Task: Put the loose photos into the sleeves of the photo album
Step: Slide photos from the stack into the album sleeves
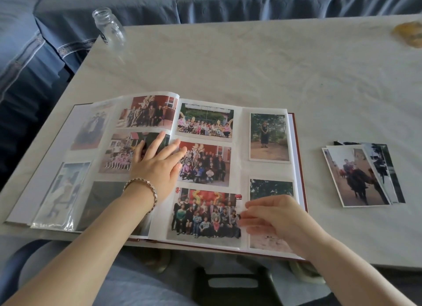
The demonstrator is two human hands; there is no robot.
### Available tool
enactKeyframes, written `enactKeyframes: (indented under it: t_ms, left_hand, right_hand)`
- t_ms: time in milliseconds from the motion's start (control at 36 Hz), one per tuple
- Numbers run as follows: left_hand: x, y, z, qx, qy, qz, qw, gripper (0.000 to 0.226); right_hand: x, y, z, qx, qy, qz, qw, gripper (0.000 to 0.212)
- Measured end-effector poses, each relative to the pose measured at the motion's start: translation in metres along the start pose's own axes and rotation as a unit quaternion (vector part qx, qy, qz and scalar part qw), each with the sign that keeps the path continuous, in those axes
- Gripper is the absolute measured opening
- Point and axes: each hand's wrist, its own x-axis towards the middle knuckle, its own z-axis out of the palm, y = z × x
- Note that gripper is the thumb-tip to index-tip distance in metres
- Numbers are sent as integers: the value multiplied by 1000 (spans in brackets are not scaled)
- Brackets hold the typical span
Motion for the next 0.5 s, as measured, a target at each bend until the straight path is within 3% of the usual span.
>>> enactKeyframes:
  t_ms: [194, 500]
  left_hand:
    - [0, 0, 0, -6, 10, 5, 1000, 56]
    - [-1, -1, 0, -10, 12, 7, 1000, 55]
  right_hand:
    - [4, 0, 5, -19, 3, -23, 1000, 5]
    - [15, 8, 26, -265, 115, -130, 949, 20]
